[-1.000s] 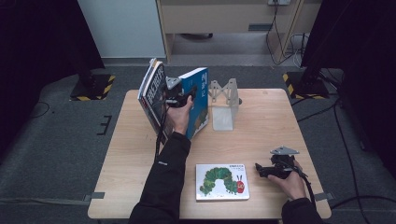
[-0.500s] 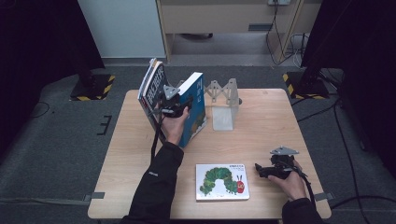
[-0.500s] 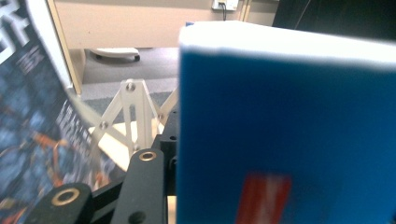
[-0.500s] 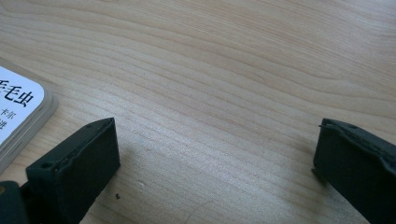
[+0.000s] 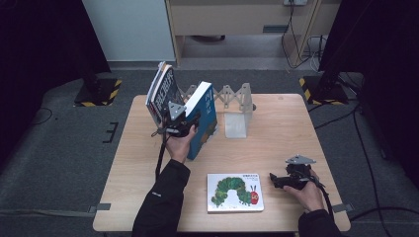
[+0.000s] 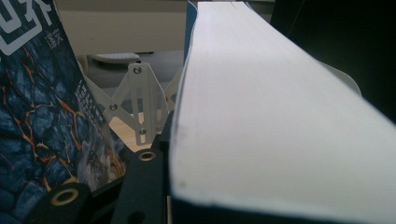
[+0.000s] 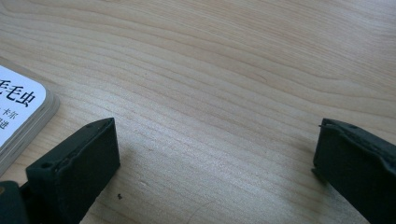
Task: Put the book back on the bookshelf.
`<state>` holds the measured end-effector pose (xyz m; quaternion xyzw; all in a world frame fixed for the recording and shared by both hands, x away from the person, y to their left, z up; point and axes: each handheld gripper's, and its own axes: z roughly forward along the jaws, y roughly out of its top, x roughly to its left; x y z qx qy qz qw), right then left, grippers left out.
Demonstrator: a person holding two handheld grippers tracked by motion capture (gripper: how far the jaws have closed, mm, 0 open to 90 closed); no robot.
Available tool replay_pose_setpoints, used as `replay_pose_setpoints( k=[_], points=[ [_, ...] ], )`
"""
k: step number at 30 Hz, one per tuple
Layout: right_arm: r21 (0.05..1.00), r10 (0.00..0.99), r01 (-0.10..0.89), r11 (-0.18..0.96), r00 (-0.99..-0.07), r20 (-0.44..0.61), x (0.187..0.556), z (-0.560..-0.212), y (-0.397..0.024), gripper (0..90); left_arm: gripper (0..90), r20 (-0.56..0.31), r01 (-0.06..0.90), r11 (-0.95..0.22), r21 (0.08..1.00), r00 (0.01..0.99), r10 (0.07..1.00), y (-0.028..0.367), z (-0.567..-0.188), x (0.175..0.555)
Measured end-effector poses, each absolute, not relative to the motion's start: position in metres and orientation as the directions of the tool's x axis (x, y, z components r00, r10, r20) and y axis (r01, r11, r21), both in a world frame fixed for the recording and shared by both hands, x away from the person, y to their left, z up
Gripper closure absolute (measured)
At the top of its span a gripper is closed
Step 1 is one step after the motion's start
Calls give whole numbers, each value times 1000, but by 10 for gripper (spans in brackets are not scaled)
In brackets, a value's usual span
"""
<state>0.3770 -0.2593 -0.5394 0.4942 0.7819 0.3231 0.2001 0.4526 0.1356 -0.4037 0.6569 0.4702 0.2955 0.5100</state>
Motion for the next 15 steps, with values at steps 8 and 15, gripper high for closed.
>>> replay_pose_setpoints(
  k=[8,15],
  points=[
    [703,902,643,304,-432,6,377,-539,-259,3,584,-60,288,-65,955,407,912,128,-406,441],
    [703,902,643,304,-432,5,377,-539,-259,3,587,-54,269,-56,961,385,921,125,-409,440]
  ],
)
